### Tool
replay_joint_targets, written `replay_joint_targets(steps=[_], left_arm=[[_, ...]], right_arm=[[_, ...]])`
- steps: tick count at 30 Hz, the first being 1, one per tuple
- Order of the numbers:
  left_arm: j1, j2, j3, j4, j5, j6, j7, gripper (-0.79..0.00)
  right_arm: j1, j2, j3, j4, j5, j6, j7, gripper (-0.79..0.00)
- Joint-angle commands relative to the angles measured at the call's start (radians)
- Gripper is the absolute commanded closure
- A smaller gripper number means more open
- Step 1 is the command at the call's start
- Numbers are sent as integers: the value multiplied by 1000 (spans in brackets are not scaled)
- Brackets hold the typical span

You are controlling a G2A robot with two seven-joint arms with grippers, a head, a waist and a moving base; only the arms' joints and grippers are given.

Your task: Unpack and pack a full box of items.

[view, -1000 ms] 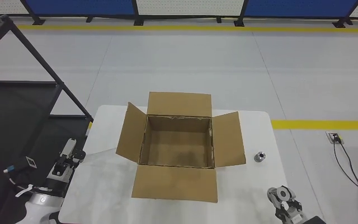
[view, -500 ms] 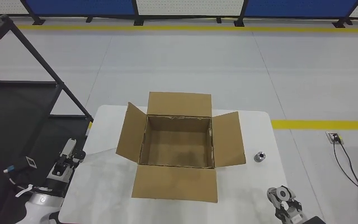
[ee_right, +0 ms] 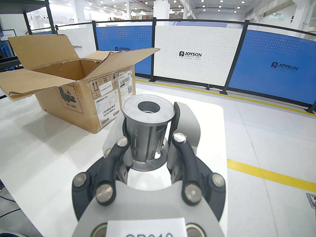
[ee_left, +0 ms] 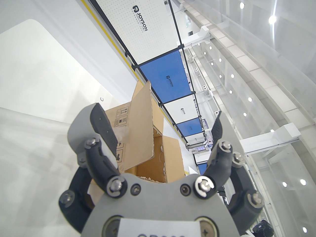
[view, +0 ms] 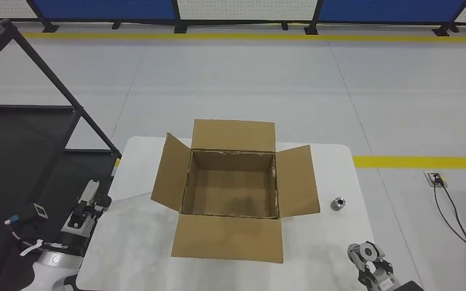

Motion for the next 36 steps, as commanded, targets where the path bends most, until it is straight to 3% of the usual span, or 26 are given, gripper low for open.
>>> replay_joint_targets(steps=[1,22,31,36], left_arm=[[0,0,0,0,0,0,0,-785],[0,0,0,0,0,0,0,-785],[0,0,0,0,0,0,0,-785],[0,0,0,0,0,0,0,-785]], right_arm=[[0,0,0,1,0,0,0,0],[0,0,0,1,0,0,0,0],[98,-22,-104,-41,-17,226,259,0],[220,-31,-173,35,-55,262,384,0]])
